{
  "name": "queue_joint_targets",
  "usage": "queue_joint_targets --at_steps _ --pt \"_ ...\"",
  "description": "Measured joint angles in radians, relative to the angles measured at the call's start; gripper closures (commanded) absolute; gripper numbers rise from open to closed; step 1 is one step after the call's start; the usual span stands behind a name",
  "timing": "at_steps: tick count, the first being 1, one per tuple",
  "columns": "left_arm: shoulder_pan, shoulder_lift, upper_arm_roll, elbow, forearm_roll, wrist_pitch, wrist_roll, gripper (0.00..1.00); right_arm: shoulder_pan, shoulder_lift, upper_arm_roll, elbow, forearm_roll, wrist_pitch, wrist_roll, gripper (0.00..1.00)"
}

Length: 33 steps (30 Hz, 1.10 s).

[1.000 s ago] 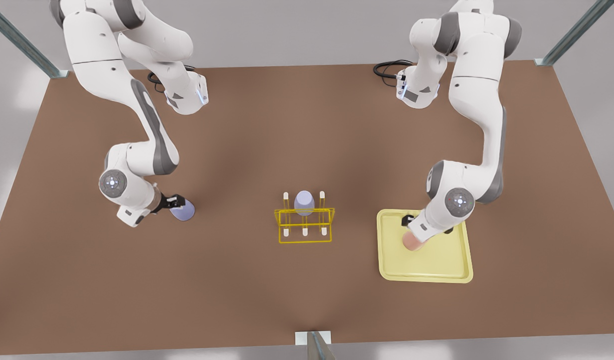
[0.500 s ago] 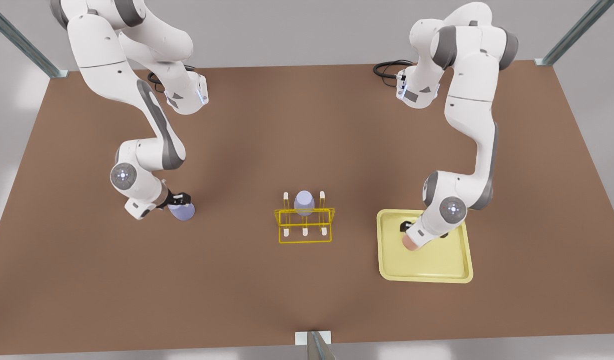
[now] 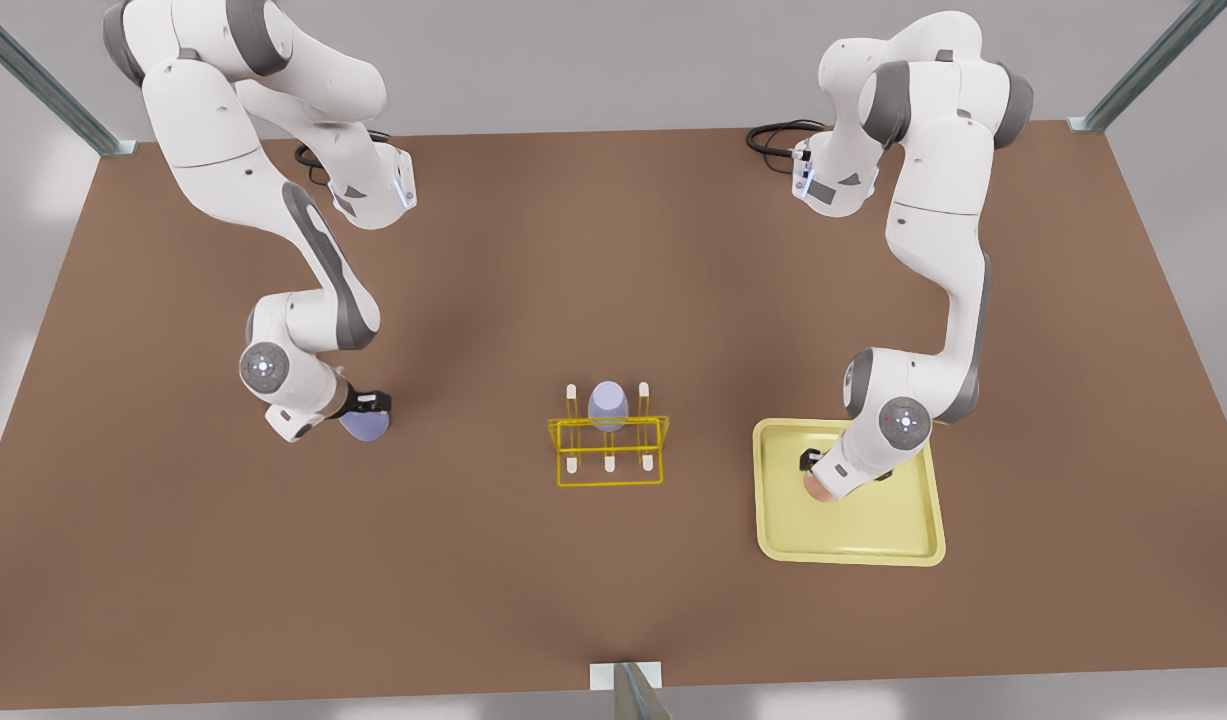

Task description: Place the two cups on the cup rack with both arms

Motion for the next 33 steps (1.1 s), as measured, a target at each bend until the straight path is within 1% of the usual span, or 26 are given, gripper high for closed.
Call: queue_joint_targets --at_steps 6,7,15,18,20,22,24,29,33 --pt "0.003 -0.008 -0.009 0.001 -0.001 0.001 0.002 0.12 0.0 0.008 0.0 -0.001 0.0 -0.001 0.015 0.0" --pt "0.003 -0.008 -0.01 0.001 0.0 0.001 0.002 0.18 0.0 0.013 0.0 0.0 0.0 -0.001 0.017 0.0" --pt "0.003 -0.023 -0.011 0.006 0.004 0.002 -0.001 0.18 -0.003 0.017 -0.001 0.004 -0.001 -0.003 0.029 0.0" --pt "-0.002 -0.027 -0.017 0.017 0.001 -0.003 -0.003 0.17 -0.003 0.017 -0.001 0.004 -0.001 -0.004 0.032 0.02" --pt "-0.01 -0.026 -0.033 0.113 -0.004 -0.06 -0.009 0.17 -0.003 0.016 -0.001 0.005 -0.001 -0.006 0.034 0.02" --pt "-0.021 -0.023 -0.051 0.221 -0.006 -0.147 -0.022 0.17 -0.004 0.015 -0.001 0.007 -0.001 -0.009 0.035 0.07" --pt "-0.055 -0.02 -0.057 0.279 -0.007 -0.221 -0.046 0.17 -0.006 0.014 -0.001 0.009 -0.001 -0.011 0.035 0.17" --pt "-0.108 -0.008 -0.115 0.412 -0.022 -0.373 -0.15 0.16 -0.008 0.015 -0.004 0.022 0.003 -0.021 0.031 0.18" --pt "-0.172 0.076 -0.123 0.566 -0.041 -0.451 -0.245 0.16 -0.008 0.013 -0.003 0.051 0.002 -0.05 0.027 0.18"
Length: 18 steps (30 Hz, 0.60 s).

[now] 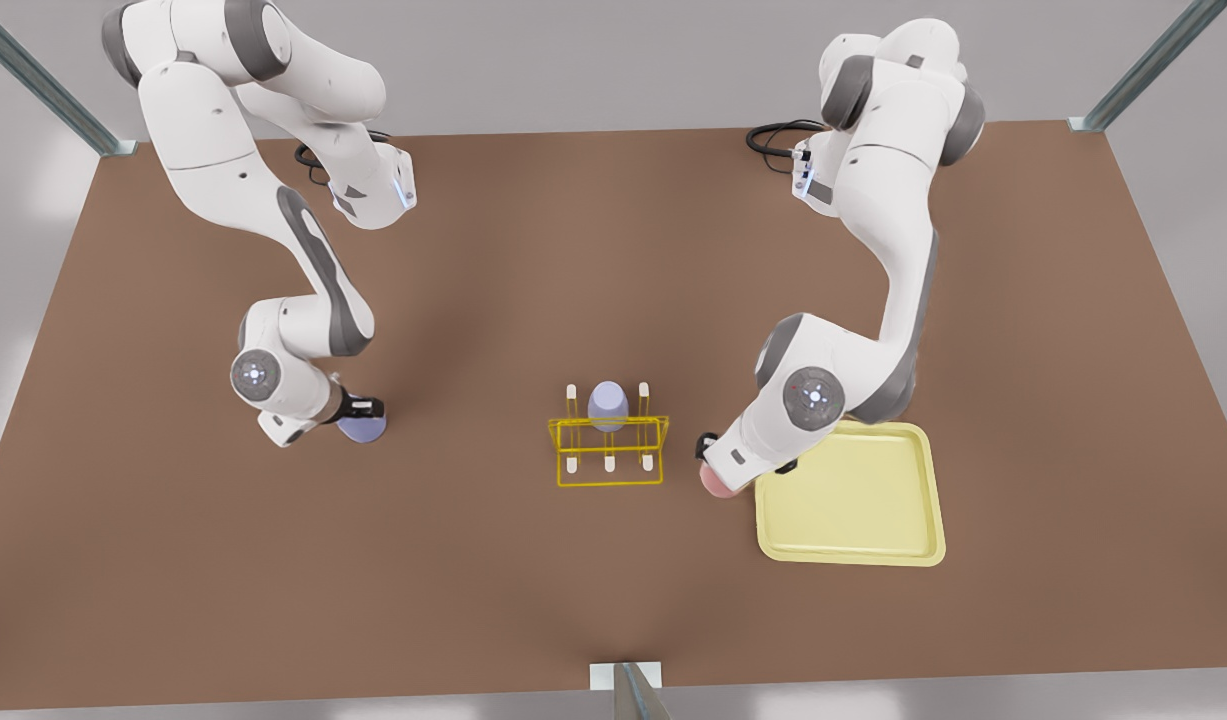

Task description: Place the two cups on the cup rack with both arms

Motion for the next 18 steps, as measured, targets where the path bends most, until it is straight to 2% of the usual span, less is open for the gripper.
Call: queue_joint_targets --at_steps 4,11,13,14,18 --pt "-0.063 0.072 0.002 0.124 -0.021 -0.042 -0.098 0.16 0.001 0.002 0.001 0.011 -0.001 -0.022 -0.003 0.19" --pt "-0.096 0.094 0.001 0.147 -0.096 -0.049 -0.232 0.15 0.01 0.001 0.005 0.047 -0.004 -0.053 -0.006 0.19" --pt "-0.109 0.101 0.001 0.146 -0.11 -0.047 -0.262 0.13 0.01 0.001 0.014 0.06 -0.003 -0.059 -0.008 0.19" --pt "-0.114 0.106 0.001 0.146 -0.114 -0.046 -0.276 0.0 0.011 0.001 0.023 0.071 -0.003 -0.062 -0.009 0.19" --pt "-0.117 0.11 0.002 0.146 -0.123 -0.043 -0.323 0.0 0.013 0.007 0.061 0.114 -0.002 -0.068 -0.012 0.19"
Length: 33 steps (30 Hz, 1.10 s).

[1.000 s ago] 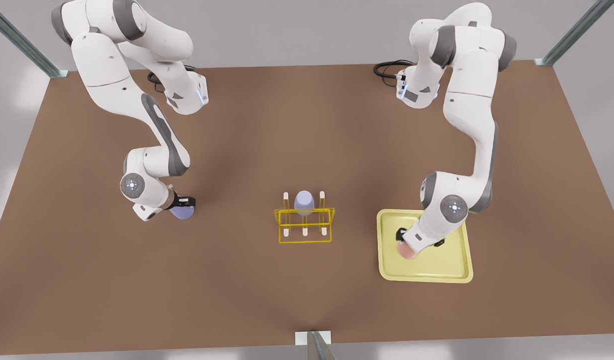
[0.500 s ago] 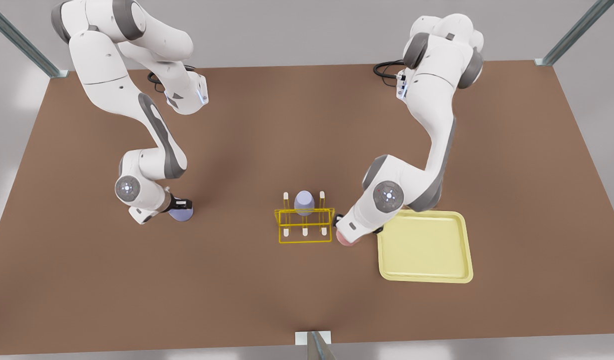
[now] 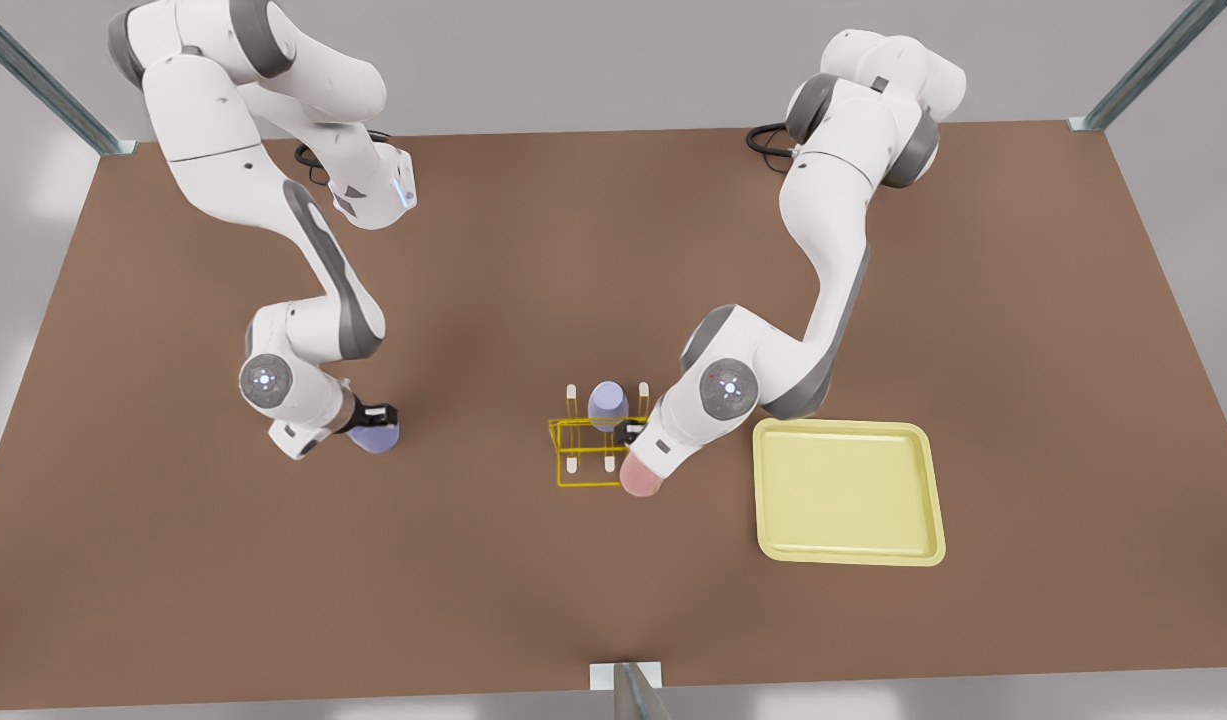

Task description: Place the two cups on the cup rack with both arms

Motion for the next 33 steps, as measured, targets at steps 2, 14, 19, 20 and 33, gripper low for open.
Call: queue_joint_targets --at_steps 2,14,19,20,33 --pt "0.014 -0.018 0.019 -0.001 0.012 -0.015 -0.019 0.0 0.013 0.001 0.01 0.021 0.001 -0.001 -0.001 0.19" --pt "0.246 -0.716 0.055 -0.502 0.224 -0.422 0.182 0.0 0.203 0.036 0.015 0.218 0.04 -0.002 -0.007 0.19" --pt "0.249 -0.714 0.055 -0.502 0.207 -0.465 0.268 0.0 0.26 0.09 0.015 0.342 0.061 0.0 -0.009 0.19" --pt "0.25 -0.717 0.055 -0.502 0.204 -0.47 0.283 0.0 0.264 0.106 0.015 0.372 0.063 0.001 -0.009 0.19" --pt "0.258 -0.702 0.058 -0.475 0.198 -0.473 0.413 0.0 0.268 0.201 0.114 0.53 0.1 0.009 -0.021 0.19"
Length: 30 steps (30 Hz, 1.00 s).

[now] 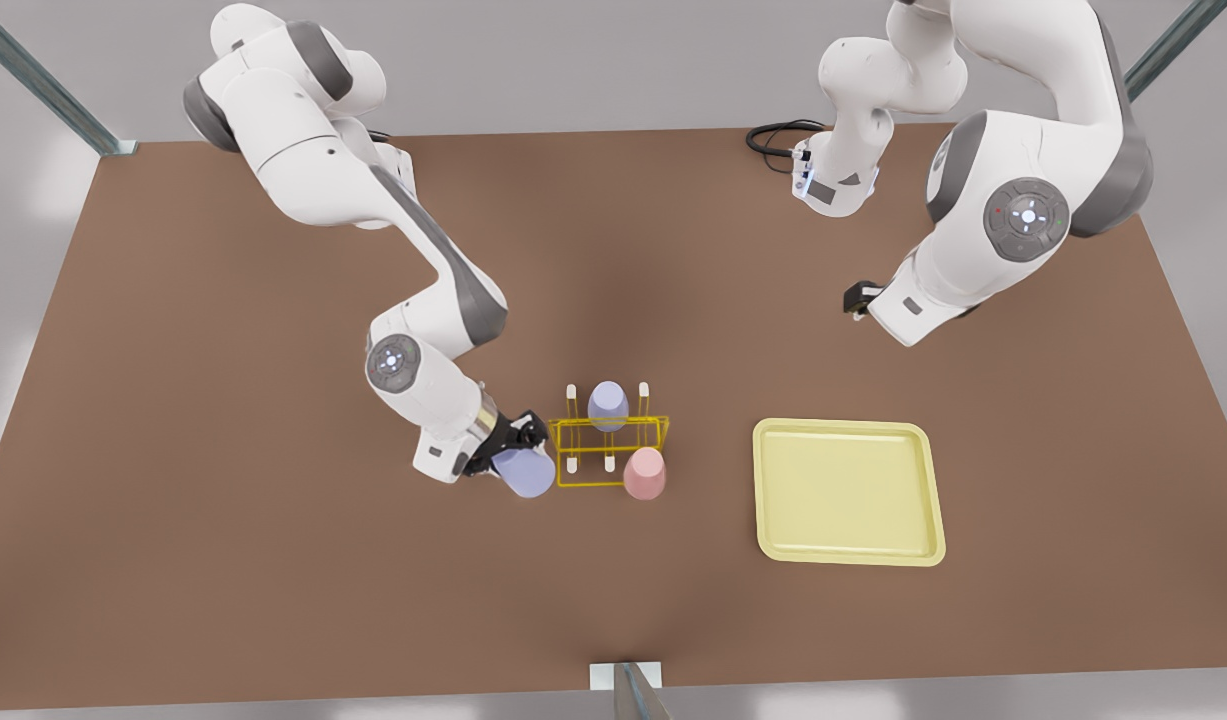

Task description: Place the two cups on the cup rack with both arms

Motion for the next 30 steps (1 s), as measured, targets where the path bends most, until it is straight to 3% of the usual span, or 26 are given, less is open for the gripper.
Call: queue_joint_targets --at_steps 18,19,20,26,30 --pt "0.028 0.013 -0.002 -0.002 -0.002 0.017 0.08 0.0 0.006 0.063 0.078 0.049 0.006 -0.009 -0.026 0.19" --pt "0.028 0.012 -0.003 -0.002 -0.002 0.016 0.082 0.0 0.006 0.063 0.078 0.049 0.006 -0.01 -0.027 0.18" --pt "0.027 0.012 -0.003 -0.002 -0.002 0.016 0.084 0.0 0.006 0.063 0.078 0.049 0.005 -0.01 -0.028 0.0" --pt "0.018 0.012 -0.005 -0.002 0.002 0.015 0.095 0.0 0.006 0.067 0.081 0.058 0.002 -0.014 -0.027 0.0" --pt "0.021 0.011 -0.015 0.0 0.003 0.015 0.098 0.0 -0.011 0.065 0.077 0.222 0.037 -0.097 -0.025 0.0"
